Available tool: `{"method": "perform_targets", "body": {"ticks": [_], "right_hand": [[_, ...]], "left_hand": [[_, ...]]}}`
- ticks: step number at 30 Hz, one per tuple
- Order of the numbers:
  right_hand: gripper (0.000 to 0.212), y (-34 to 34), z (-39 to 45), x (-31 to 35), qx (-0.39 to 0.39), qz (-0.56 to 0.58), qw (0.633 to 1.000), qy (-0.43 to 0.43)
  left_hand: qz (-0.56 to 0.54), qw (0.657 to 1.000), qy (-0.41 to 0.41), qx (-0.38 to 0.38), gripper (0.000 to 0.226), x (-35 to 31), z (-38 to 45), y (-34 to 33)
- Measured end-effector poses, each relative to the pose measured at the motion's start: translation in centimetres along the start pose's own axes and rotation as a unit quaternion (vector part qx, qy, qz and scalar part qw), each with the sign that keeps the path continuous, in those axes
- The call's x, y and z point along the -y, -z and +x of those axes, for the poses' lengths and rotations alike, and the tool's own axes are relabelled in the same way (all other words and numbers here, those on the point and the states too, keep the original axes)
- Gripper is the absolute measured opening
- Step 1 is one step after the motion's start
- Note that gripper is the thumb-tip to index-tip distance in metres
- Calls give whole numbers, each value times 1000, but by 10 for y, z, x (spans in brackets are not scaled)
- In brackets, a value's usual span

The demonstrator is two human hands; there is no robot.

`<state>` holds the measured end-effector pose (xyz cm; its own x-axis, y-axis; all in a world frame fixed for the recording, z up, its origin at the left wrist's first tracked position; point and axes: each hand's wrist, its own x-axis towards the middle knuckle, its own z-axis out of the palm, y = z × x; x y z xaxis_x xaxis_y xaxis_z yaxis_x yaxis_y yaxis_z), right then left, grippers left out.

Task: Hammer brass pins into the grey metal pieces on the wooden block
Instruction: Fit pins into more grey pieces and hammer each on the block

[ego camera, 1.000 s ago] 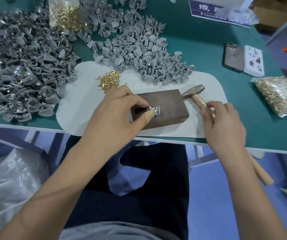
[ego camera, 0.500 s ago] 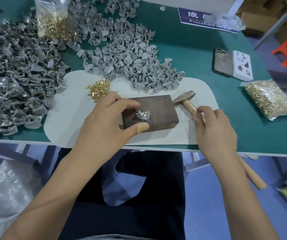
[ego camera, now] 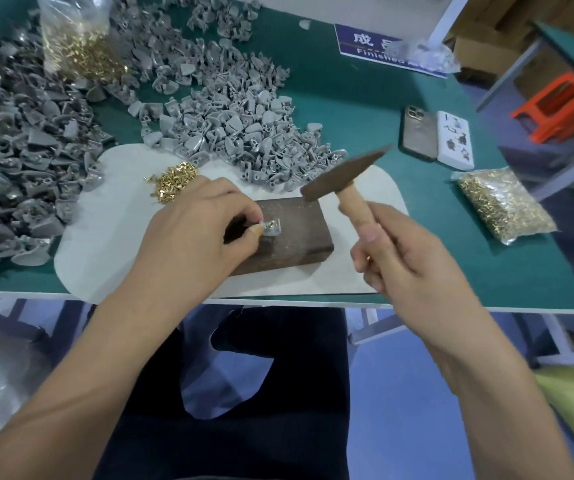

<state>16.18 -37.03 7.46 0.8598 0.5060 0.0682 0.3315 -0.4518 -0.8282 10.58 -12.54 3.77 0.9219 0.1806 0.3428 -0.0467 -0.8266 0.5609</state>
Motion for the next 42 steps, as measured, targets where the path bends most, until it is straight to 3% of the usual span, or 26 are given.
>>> {"method": "perform_targets", "body": {"ticks": [3,9,14,16,20,25,27,31,36,39,42], "right_hand": [[20,-5,1,6,6,-78,997,-6],[20,-8,1,19,-79,-137,986,45],[29,-26,2,14,-12,-202,979,-10],[30,-17,6,18,-34,-237,971,0],[20,-7,3,30,-132,-158,977,49],[27,-24,-5,18,-16,-227,974,-10],[29,-14,-4,22,-48,-250,967,7],[31,-12,-2,30,-142,-152,977,36],[34,-35,-2,15,-34,-201,978,-44],[32,-22,5,21,-67,-231,970,-18],[30,-13,3,28,-142,-158,977,31]], "left_hand": [[-1,1000,-13,5,5,1,4,-4],[14,999,-29,19,5,2,7,-3],[38,998,-39,14,5,2,7,0],[40,998,-37,12,5,2,7,1],[29,999,-27,8,8,1,6,-1],[31,999,-26,7,8,3,7,-2],[28,999,-27,7,8,3,8,-2],[24,999,-24,2,7,2,7,-3],[23,999,-26,4,5,3,7,-2],[24,999,-25,5,7,2,7,-1],[18,1000,-22,3,8,2,6,-2]]}}
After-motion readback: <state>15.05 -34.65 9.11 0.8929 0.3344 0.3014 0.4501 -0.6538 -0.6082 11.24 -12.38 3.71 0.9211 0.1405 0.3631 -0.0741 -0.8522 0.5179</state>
